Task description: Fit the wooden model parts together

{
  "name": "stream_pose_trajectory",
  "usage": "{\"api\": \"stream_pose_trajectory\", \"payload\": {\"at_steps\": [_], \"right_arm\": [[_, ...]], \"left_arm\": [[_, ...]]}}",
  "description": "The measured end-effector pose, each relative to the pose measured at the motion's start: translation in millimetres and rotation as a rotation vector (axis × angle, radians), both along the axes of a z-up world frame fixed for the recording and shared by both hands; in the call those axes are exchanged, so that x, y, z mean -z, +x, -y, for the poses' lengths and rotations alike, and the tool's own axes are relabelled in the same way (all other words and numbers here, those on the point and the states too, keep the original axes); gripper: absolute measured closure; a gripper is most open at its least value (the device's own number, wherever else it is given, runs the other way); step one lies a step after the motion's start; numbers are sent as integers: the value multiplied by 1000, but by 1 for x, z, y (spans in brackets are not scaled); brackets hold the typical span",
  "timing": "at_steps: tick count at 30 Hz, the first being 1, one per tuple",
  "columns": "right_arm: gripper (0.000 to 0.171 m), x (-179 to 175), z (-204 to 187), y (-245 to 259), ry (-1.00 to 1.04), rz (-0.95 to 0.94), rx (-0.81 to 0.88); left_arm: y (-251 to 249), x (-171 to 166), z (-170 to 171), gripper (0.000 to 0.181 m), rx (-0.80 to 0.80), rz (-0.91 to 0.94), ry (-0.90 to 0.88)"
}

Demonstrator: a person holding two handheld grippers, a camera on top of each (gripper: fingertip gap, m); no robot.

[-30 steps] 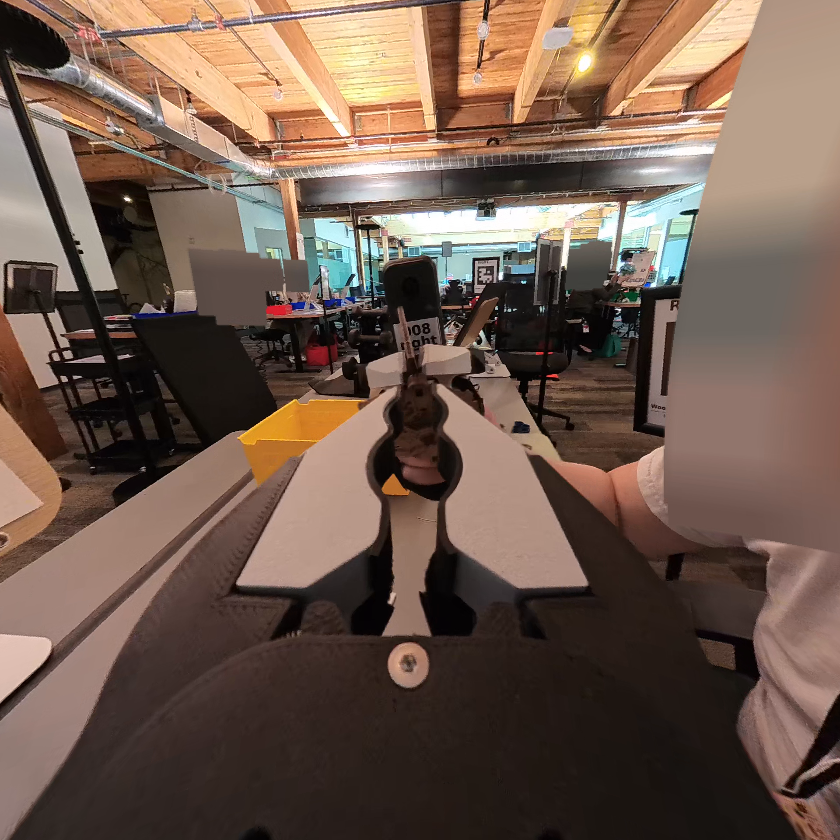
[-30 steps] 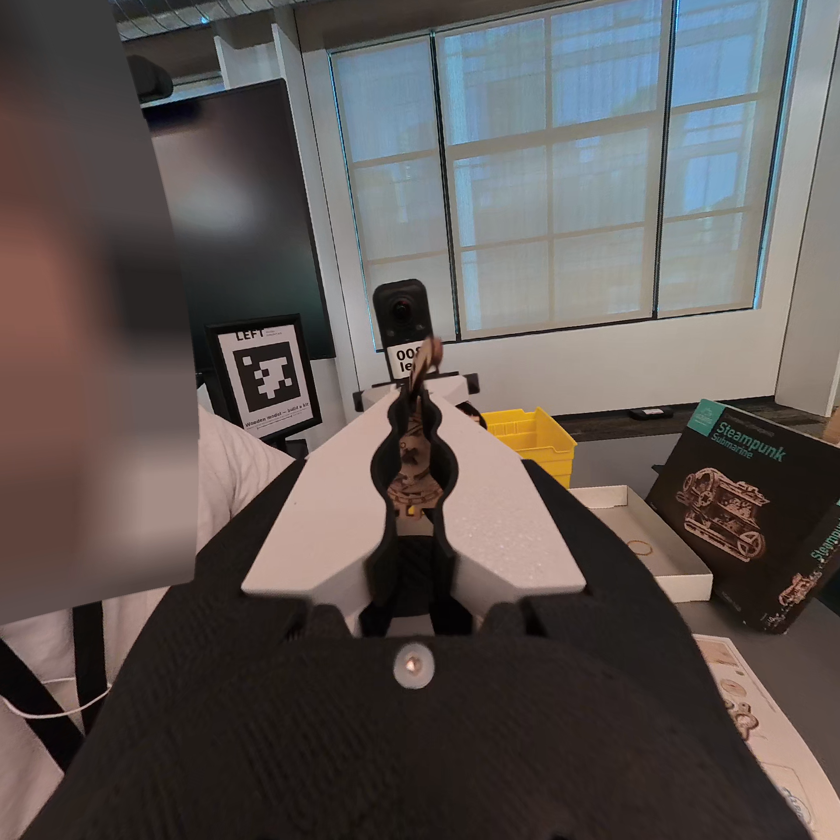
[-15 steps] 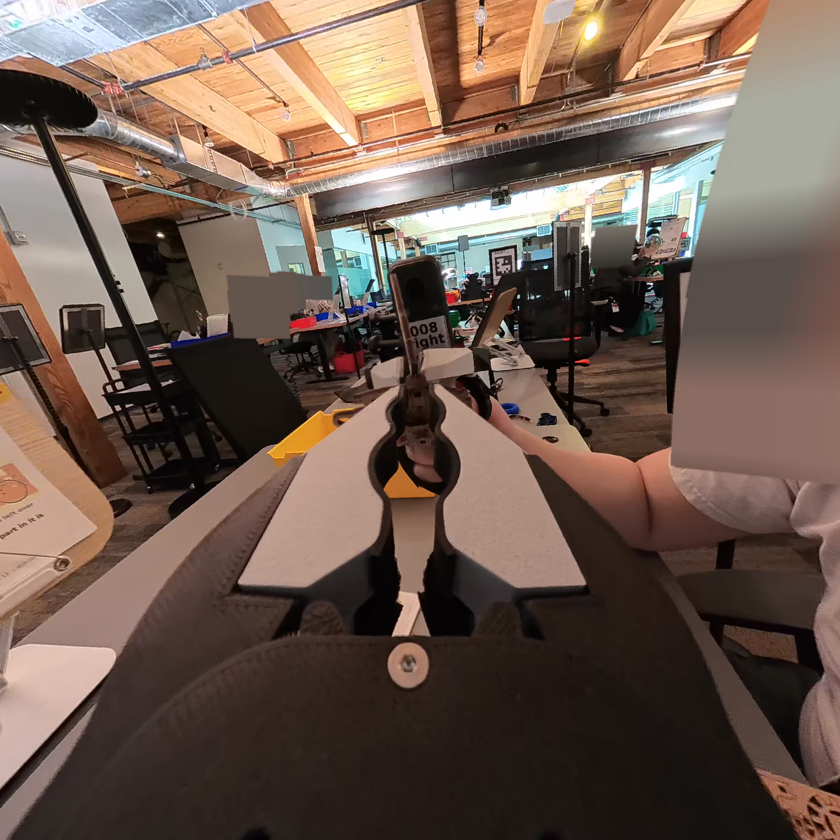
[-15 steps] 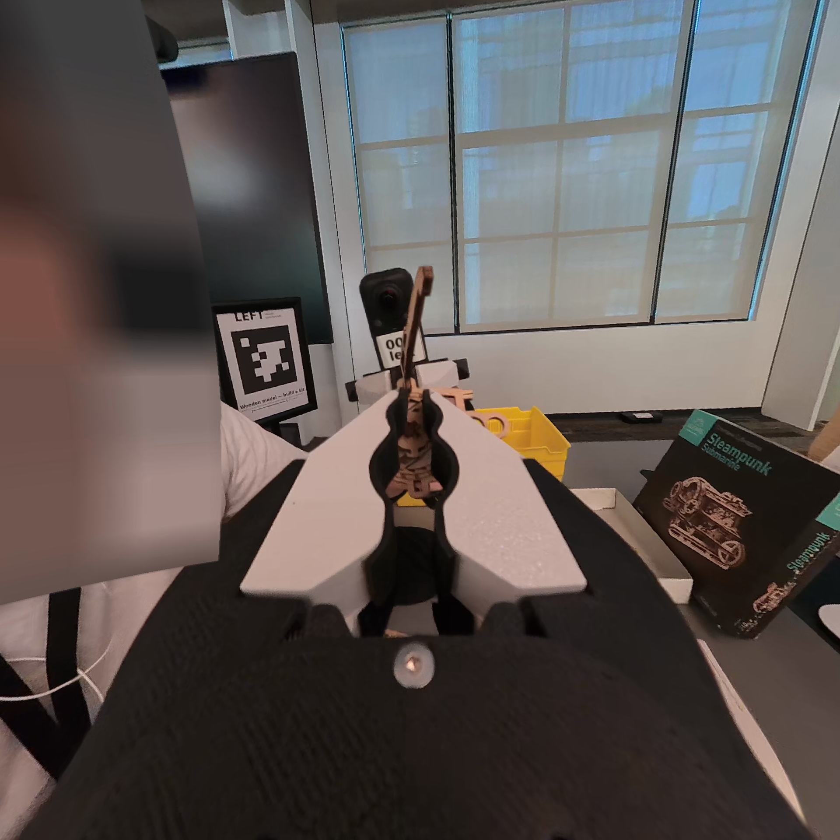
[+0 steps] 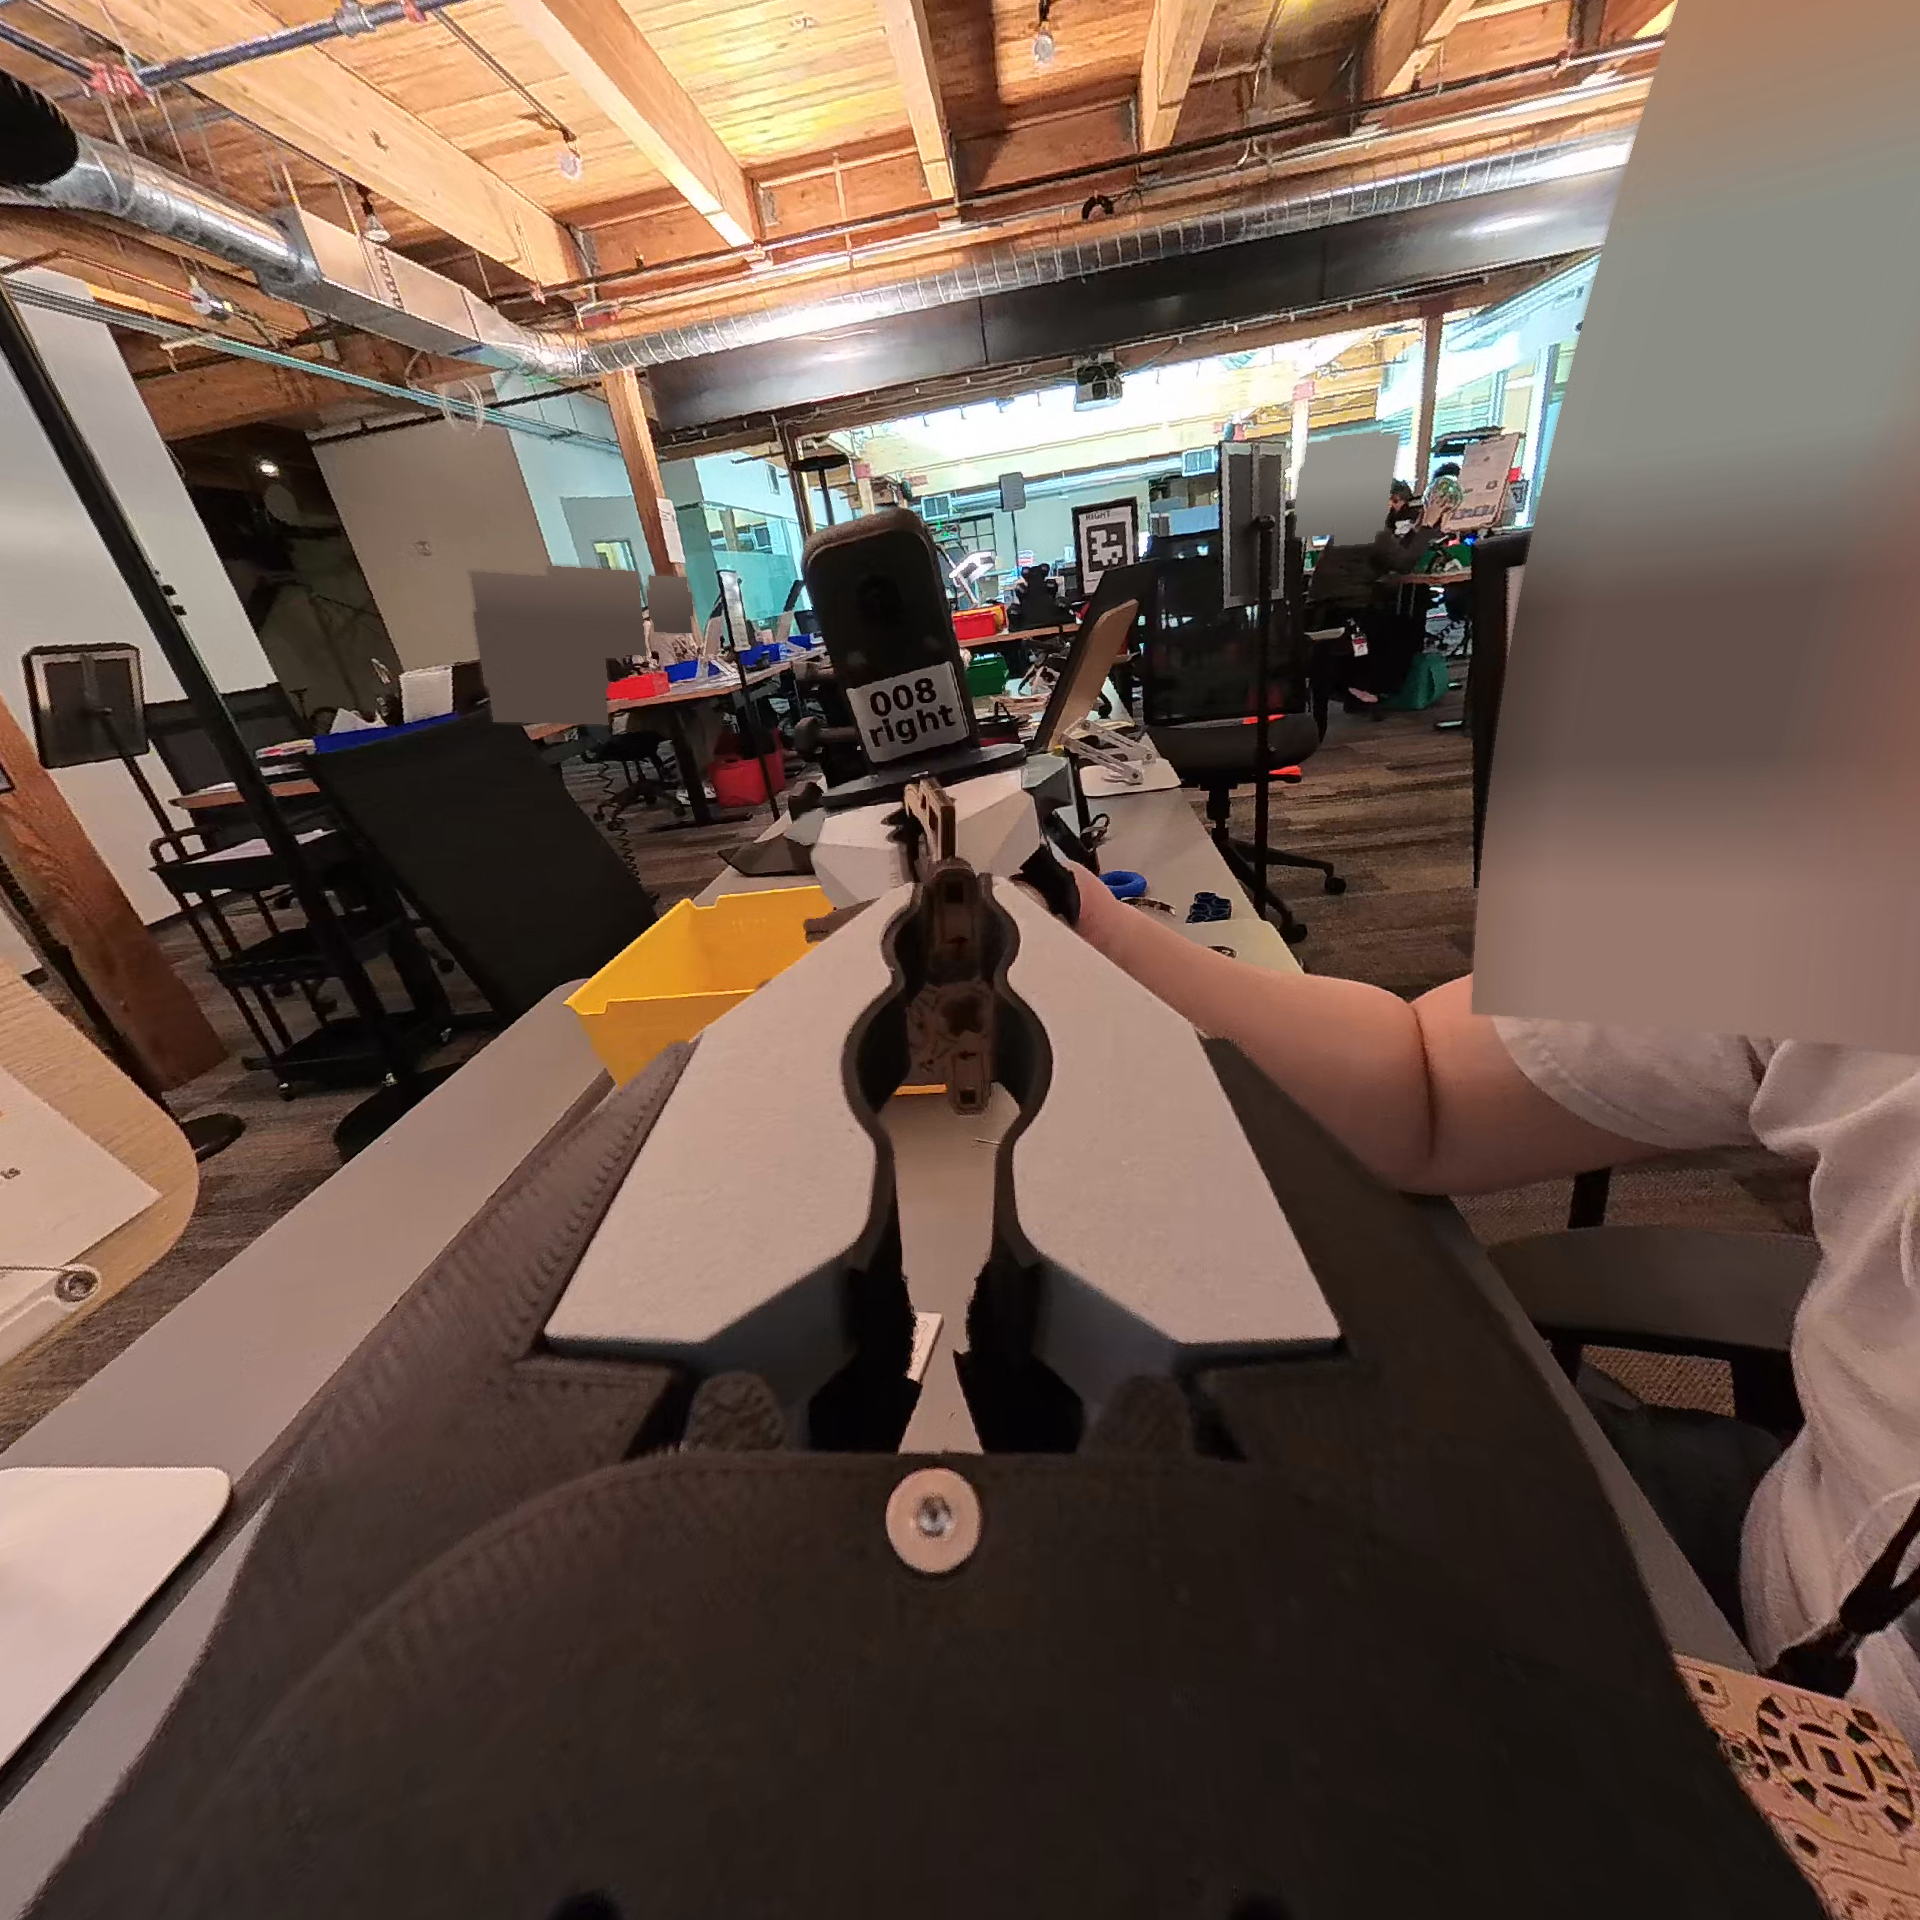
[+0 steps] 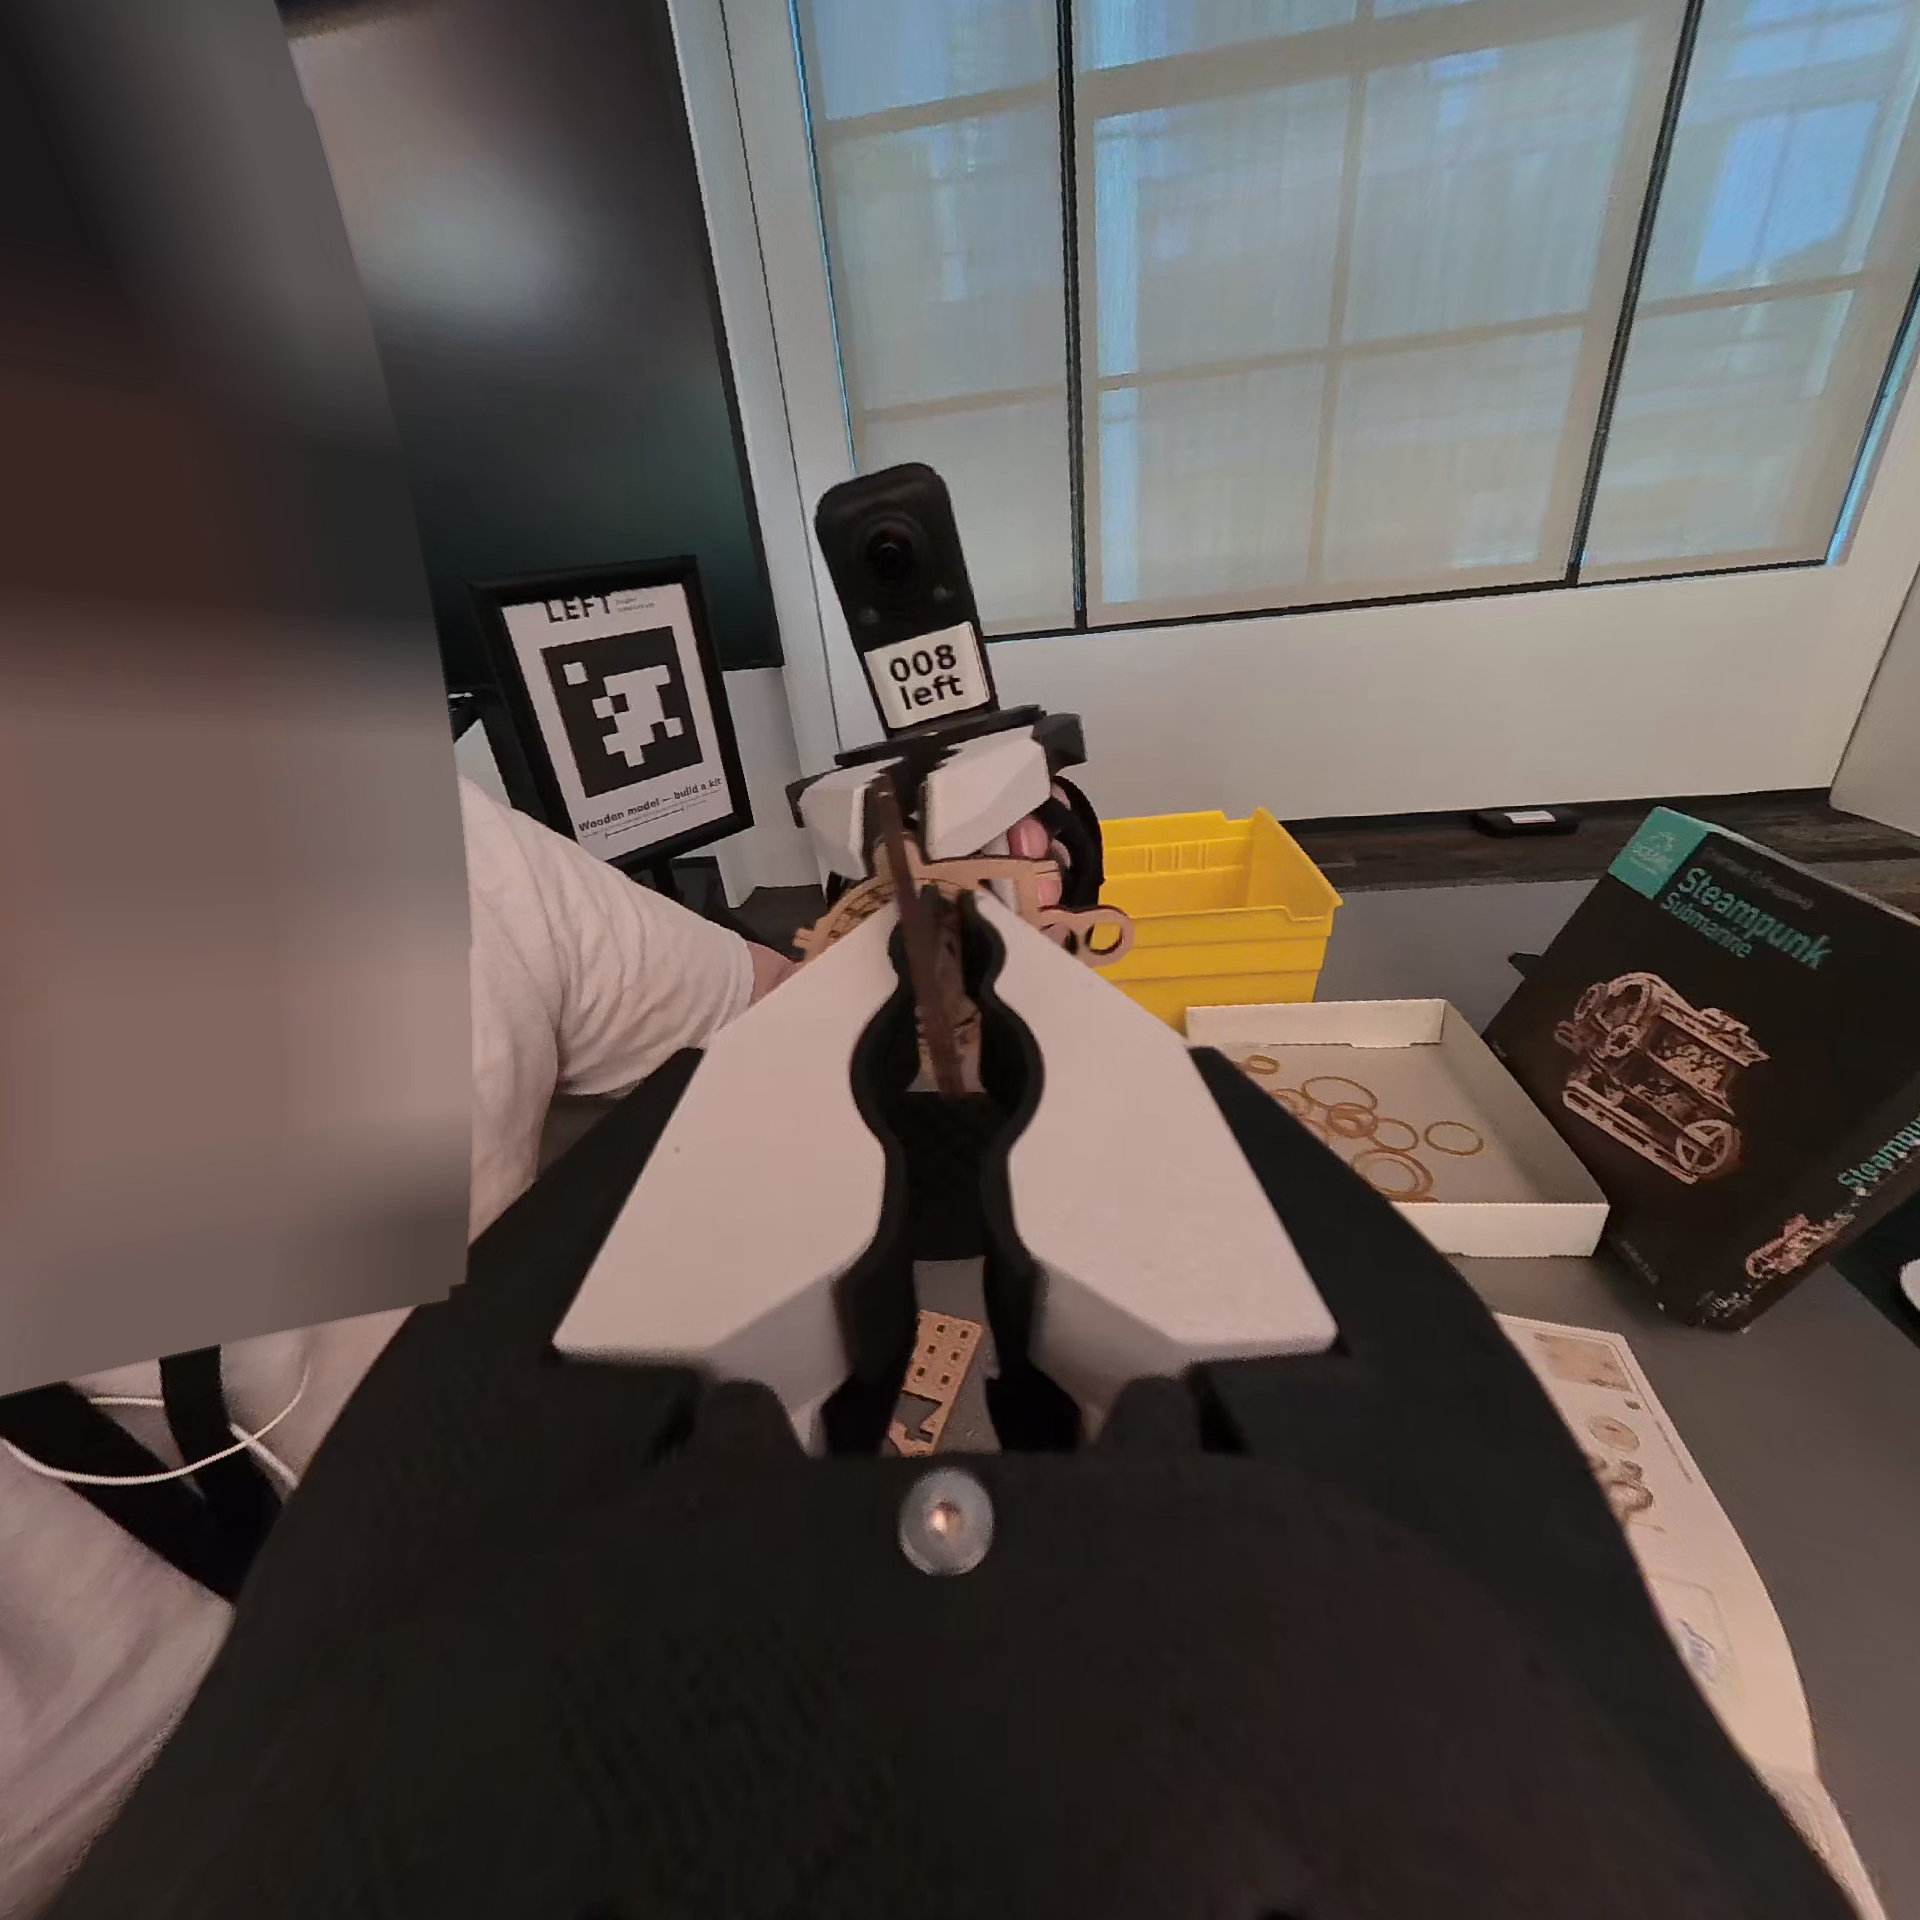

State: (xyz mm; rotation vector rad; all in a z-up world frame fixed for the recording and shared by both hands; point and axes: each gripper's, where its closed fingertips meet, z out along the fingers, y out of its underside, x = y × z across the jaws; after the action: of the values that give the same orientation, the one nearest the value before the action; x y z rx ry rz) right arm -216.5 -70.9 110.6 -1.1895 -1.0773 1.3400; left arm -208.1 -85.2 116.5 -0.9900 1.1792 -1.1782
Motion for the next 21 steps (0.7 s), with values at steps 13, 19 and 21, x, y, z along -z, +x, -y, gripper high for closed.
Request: {"api": "stream_pose_trajectory", "payload": {"at_steps": [13,19,21], "right_arm": [[171,-2,2,-2,-99,-30,-54],[171,-3,-2,1,-122,-46,-34],[163,-3,-4,3,-129,-53,-14]], "left_arm": [[-2,-4,3,175,38,15,-69],[-2,-5,-1,175,44,36,-113],[-3,-6,-2,175,48,46,-124]]}}
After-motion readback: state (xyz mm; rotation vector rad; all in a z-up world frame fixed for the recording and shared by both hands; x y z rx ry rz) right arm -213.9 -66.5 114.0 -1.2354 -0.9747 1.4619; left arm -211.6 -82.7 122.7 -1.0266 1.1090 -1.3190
